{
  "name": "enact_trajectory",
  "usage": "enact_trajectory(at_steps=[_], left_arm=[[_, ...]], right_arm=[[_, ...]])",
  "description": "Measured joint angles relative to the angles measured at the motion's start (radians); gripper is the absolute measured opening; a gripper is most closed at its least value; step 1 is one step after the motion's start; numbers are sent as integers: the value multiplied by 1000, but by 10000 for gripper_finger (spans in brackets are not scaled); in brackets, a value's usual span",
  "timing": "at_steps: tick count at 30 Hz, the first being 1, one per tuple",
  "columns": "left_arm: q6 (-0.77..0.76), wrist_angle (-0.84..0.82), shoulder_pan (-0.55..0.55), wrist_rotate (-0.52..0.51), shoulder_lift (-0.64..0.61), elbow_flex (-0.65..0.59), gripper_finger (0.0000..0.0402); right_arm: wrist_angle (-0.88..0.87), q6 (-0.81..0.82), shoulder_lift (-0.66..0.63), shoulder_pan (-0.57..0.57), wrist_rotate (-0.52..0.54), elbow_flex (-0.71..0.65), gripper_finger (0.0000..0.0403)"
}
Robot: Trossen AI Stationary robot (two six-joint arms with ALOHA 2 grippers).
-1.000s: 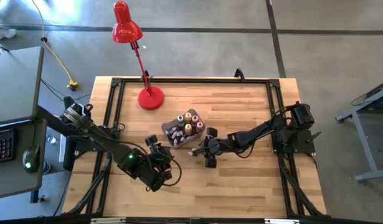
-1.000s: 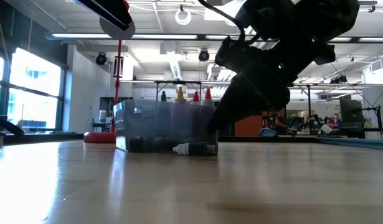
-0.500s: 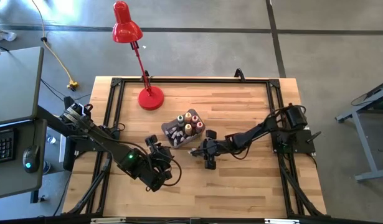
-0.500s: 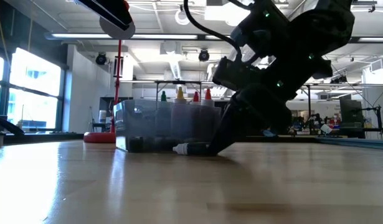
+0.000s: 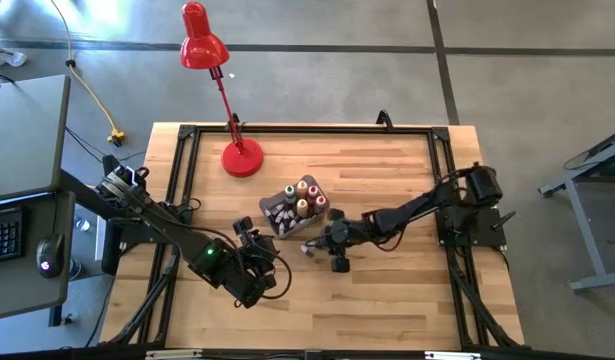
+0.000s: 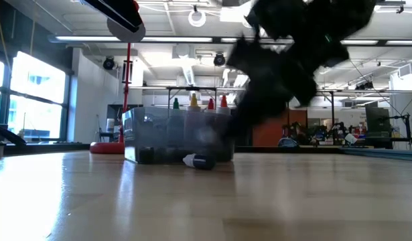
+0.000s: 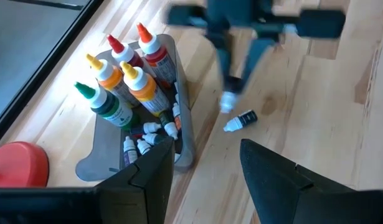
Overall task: Pick & Place food coloring
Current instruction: Put the top small black food coloring bottle into the bin, then put the small black food coloring bottle into the bin
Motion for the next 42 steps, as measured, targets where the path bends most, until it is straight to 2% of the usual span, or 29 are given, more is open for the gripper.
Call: enact_trajectory(at_steps=[3,7,13,18,23,29,35,39,42], left_arm=[[0,0,0,2,0,0,179],[0,-1,0,2,0,0,179],[0,0,0,10,0,0,179],[13,-2,0,8,0,1,179],[18,-2,0,9,0,1,179],[19,-3,0,11,0,1,179],[19,-3,0,14,0,1,179],[19,-3,0,14,0,1,179],[19,-2,0,13,0,1,179]], right_arm=[[-35,-108,-46,-18,38,78,80],[-91,-235,-39,-58,77,217,80],[-299,-254,57,-137,122,374,78],[-348,-338,123,-158,123,445,93],[-363,-338,138,-158,138,479,121],[-462,-359,136,-129,214,532,155],[-669,-280,125,-44,222,585,158],[-685,-95,126,35,222,553,158],[-683,74,126,89,291,518,160]])
